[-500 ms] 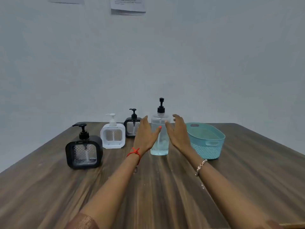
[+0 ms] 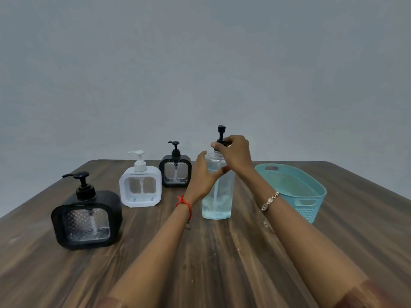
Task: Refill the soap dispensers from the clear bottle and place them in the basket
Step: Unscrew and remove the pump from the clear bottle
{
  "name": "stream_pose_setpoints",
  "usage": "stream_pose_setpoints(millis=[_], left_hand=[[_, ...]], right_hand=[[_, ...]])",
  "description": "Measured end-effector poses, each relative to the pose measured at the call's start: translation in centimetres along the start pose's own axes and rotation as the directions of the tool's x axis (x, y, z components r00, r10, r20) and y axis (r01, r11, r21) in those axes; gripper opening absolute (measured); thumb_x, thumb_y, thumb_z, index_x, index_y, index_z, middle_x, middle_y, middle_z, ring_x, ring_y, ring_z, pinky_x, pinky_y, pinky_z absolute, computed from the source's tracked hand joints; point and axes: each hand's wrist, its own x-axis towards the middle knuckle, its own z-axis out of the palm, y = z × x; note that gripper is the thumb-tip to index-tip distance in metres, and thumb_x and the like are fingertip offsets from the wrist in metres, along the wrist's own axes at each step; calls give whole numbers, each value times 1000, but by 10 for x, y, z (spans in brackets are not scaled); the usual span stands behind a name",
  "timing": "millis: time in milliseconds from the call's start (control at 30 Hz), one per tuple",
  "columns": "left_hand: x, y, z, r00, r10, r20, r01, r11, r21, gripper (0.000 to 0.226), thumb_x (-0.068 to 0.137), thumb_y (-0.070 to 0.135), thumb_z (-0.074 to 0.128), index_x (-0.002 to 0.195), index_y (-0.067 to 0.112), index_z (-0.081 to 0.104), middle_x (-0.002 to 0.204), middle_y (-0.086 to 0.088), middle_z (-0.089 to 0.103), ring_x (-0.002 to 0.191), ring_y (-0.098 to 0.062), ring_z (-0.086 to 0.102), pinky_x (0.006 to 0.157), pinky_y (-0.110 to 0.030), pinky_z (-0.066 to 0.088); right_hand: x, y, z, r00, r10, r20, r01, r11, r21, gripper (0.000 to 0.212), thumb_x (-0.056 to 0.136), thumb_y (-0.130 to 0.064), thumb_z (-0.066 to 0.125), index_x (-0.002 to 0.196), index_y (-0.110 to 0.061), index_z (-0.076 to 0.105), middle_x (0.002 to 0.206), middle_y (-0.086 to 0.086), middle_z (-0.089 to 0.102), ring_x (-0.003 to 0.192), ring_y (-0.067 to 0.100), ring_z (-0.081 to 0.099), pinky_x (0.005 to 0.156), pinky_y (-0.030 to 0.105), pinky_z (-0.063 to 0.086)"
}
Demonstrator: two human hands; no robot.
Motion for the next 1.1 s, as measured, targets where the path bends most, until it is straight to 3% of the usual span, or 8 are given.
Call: stream_pose_setpoints(millis=[100,267,400,567,733,933,1000,1100], left_hand=[[5,-7,-2,999,24,31,-24,1000,0,74,82,31,68,139,8,25,130,-2,46,114,-12,47,81,-11,40],[5,-8,-2,998,43,38,-44,999,12,65,82,31,68,131,10,30,123,0,47,106,-8,49,71,-4,43],[7,-11,-2,998,44,44,-44,999,7,66,81,35,69,129,11,30,128,-4,47,112,-14,51,85,-18,43],[6,-9,-4,998,23,56,-23,1000,-6,66,81,35,69,128,11,30,129,-6,46,114,-17,52,87,-23,44],[4,-8,-5,997,13,71,-10,999,-38,68,83,29,68,134,10,27,127,-2,46,110,-12,50,72,-8,45],[2,-12,-3,999,-9,52,15,994,-110,66,80,29,70,132,11,34,123,4,49,105,-5,52,73,-10,44],[2,-13,-4,999,-4,47,9,993,-114,60,79,29,72,126,14,39,115,9,53,99,2,53,72,-9,45],[6,-15,-8,999,4,32,-1,996,-93,63,73,33,77,123,13,45,115,5,59,105,-9,59,82,-18,49]], right_hand=[[4,4,-7,995,-28,93,25,999,38,20,82,-16,69,86,4,69,75,8,66,61,9,59,55,7,41],[10,13,-19,968,-83,239,37,981,191,15,81,-14,69,89,-1,70,78,7,68,69,7,66,71,17,52],[17,14,-26,946,-91,312,28,979,201,18,80,-12,70,90,3,70,80,9,69,68,2,65,70,13,49],[20,15,-27,942,-73,329,11,982,186,22,80,-15,70,91,4,70,85,15,68,74,11,64,78,22,49],[13,9,-21,971,-23,236,-10,991,135,22,79,-16,72,91,3,72,89,19,72,79,18,67,85,34,52],[2,11,-10,993,24,118,-55,963,262,24,77,-10,73,99,0,70,91,14,71,76,15,66,80,23,53],[2,13,-11,992,27,120,-61,955,289,19,77,-9,73,94,-1,71,85,11,71,74,14,67,81,26,54],[6,18,-16,985,-6,171,-54,938,342,17,76,-8,73,92,-2,71,79,7,70,70,11,68,77,25,56]])
